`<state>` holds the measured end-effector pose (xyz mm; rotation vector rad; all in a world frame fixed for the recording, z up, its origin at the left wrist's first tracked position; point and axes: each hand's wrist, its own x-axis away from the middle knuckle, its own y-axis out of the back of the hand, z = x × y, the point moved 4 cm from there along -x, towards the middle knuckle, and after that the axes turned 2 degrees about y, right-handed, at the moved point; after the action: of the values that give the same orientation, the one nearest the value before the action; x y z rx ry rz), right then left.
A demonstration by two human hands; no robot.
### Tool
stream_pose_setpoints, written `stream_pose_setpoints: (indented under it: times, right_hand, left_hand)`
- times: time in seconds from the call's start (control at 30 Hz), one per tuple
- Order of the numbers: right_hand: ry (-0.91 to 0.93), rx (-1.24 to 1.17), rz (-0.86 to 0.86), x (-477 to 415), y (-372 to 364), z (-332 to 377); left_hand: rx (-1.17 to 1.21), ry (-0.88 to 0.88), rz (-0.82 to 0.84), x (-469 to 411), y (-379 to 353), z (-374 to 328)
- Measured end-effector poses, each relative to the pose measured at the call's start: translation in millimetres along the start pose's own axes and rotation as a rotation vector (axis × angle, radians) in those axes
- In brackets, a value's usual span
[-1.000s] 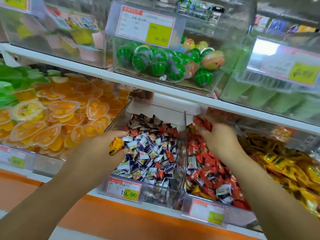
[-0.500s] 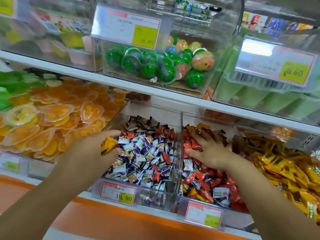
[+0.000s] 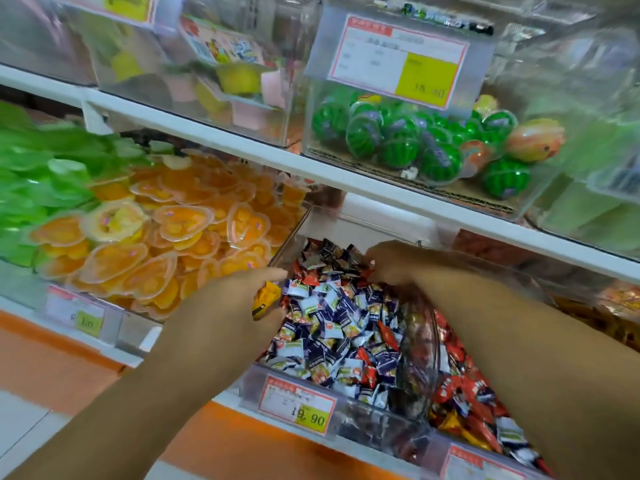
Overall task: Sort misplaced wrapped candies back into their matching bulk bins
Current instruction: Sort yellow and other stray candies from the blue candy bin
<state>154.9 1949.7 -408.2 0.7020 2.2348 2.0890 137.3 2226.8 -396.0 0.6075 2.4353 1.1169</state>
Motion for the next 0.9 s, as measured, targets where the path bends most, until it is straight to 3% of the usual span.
stream_pose_setpoints:
  times: [0.1,0.27,0.4,0.5,0.63,0.77,0.9]
  right_hand:
    - [-0.025,-0.084,0.134,-9,-9,6]
    - [-0.048,-0.234,0.194,-6,-26,11]
    - [-0.04,-0.209,0.11,-1,-24,15]
    - [-0.04,-0.476,0.021,11,-12,15]
    - [0.102,-0.671,-0.081,34,19,22]
    - [0.223,-0.796,0.014,50,18,36]
    - [0.16,-1.023,0.095,57,9,29]
  left_hand:
    - [-0.022,-0.005,0.009,-4,-1,4]
    - [0.002,0.015,0.039,-4,-4,5]
    - [0.021,0.01,0.032,-4,-3,4]
    - [0.009,0.015,0.029,0,-1,5]
    - [0.039,-0.006,0.052,3,0,5]
    - [0.046,-0.004,0.031,1,0,8]
    - [0.055,-0.002,0.028,1,-1,7]
